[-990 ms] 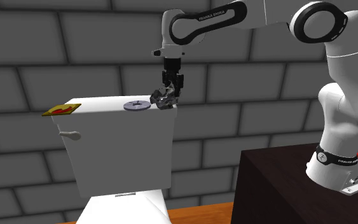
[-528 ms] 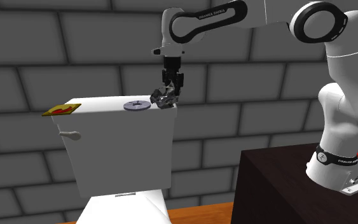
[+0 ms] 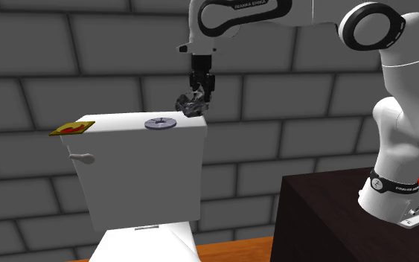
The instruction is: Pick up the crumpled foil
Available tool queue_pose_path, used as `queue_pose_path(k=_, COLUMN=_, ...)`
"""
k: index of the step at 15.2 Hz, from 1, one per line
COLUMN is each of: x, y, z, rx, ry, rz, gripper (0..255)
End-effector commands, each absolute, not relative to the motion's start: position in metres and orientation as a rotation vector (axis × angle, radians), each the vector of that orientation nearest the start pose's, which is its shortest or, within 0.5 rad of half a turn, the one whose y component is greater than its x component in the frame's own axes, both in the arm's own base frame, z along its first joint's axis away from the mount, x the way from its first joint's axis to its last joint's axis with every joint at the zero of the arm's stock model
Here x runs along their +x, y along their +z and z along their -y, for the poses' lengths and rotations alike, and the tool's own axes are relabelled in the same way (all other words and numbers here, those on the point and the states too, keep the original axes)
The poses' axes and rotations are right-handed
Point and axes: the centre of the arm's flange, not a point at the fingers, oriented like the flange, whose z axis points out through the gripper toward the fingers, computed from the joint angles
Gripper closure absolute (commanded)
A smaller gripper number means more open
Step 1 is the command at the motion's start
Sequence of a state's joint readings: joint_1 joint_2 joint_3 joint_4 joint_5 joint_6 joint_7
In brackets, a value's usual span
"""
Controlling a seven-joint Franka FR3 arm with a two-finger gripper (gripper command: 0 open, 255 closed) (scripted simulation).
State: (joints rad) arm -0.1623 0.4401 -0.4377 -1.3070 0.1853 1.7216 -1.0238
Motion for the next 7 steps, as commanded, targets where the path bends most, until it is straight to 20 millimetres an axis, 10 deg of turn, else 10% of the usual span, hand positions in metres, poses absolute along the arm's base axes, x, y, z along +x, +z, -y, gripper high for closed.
queue_pose_path(k=1, x=0.602, y=0.521, z=0.321, rx=-3.076, ry=-0.017, rz=0.68, gripper=255)
queue_pose_path(k=7, x=0.602, y=0.543, z=0.321, rx=-3.076, ry=-0.017, rz=0.681, gripper=255)
